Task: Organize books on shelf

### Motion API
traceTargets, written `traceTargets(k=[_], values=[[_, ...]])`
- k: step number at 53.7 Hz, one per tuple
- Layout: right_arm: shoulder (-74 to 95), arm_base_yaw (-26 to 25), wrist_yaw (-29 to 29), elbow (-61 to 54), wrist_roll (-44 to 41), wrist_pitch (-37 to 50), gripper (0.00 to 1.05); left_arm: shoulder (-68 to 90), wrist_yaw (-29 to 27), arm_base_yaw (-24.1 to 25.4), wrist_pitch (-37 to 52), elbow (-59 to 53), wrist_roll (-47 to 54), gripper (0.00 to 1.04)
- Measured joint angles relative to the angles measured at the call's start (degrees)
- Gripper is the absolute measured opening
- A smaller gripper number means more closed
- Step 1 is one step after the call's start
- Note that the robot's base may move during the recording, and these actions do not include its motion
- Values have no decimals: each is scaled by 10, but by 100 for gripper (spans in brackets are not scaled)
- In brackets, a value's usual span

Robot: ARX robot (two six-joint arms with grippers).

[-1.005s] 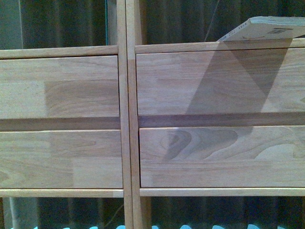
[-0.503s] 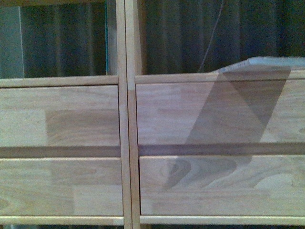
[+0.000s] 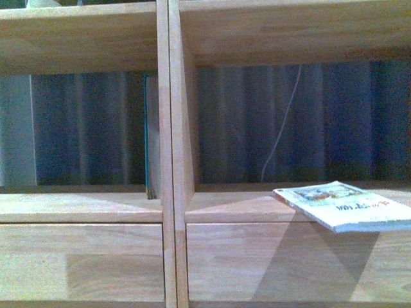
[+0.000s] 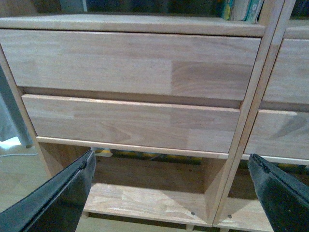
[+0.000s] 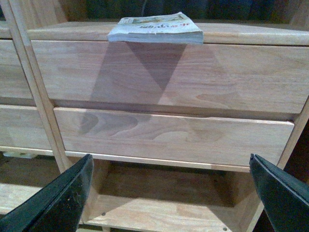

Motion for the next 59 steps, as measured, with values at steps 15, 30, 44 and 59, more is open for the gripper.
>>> traceTargets(k=[15, 30, 44, 59], values=[[14, 13, 55, 0, 3, 18, 98, 0, 0, 0, 0, 0, 0, 97], [325, 53, 532, 85, 313, -43, 98, 0, 1, 0, 0, 0, 0, 97], [536, -19, 347, 192, 524, 92, 98, 0, 0, 0, 0, 0, 0, 97], [697, -25, 256, 319, 598, 175, 98, 0, 0, 0, 0, 0, 0, 97]])
